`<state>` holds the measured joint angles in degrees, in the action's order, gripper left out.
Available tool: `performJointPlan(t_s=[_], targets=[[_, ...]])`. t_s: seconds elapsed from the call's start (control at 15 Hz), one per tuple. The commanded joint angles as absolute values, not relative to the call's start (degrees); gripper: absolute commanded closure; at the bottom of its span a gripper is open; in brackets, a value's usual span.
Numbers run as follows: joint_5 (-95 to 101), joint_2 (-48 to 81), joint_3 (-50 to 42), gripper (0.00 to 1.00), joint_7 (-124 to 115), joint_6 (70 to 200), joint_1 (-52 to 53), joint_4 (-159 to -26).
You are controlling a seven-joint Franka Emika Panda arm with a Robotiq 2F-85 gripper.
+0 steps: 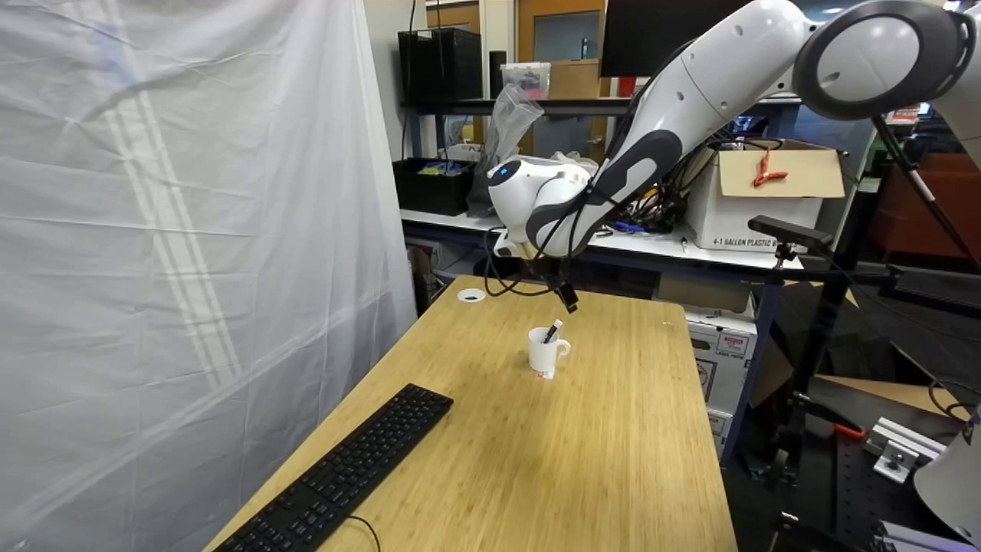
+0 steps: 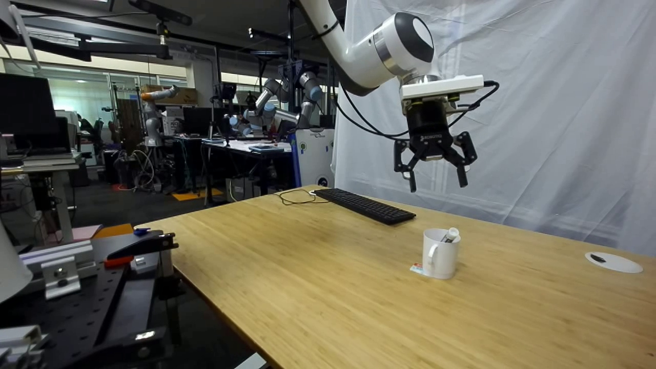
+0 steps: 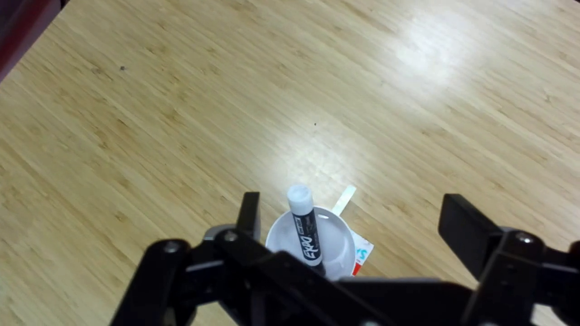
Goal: Put the marker on the table
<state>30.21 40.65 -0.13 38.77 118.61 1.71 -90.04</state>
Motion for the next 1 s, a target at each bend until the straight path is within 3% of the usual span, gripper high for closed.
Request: performJointPlan(t_s=[0.0, 0.93], targets=[[31.96, 42.91, -0.18, 0.0, 45.16, 116.04, 1.96, -87.3], [32.07, 51.16, -3.03, 0.0, 49.34, 113.51, 2.25, -77.66]])
